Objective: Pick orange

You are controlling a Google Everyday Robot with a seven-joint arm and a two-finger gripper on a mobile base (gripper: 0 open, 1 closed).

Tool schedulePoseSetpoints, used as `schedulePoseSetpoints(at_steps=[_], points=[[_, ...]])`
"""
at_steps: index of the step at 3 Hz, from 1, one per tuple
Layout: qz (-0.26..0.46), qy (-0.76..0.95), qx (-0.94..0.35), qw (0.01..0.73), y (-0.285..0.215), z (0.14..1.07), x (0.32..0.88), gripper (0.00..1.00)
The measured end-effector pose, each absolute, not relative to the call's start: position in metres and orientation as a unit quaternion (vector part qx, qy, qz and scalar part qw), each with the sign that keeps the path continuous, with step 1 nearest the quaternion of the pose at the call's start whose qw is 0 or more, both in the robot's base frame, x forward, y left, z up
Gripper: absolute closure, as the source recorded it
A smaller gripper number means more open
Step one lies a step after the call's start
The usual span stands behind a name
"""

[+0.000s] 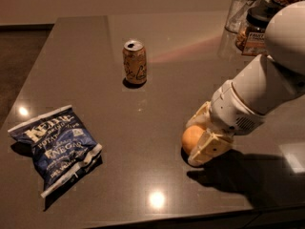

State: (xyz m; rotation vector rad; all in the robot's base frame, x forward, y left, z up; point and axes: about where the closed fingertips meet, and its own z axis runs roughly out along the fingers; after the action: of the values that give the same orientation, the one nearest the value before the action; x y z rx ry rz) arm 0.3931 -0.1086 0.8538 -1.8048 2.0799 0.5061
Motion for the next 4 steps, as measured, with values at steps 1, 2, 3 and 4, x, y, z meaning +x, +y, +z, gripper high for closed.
schedulePoseSetpoints(at_steps=[1, 2, 3, 4], points=[[0.18, 0.734, -0.633, 0.168, -0.111, 0.859, 0.396, 0.61], [0.173, 0.737, -0.63, 0.175, -0.115, 0.88, 0.404, 0.85], [0.162, 0.733, -0.633, 0.19, -0.116, 0.91, 0.415, 1.0], [0.153, 0.726, -0.63, 0.229, -0.12, 0.962, 0.433, 1.0]])
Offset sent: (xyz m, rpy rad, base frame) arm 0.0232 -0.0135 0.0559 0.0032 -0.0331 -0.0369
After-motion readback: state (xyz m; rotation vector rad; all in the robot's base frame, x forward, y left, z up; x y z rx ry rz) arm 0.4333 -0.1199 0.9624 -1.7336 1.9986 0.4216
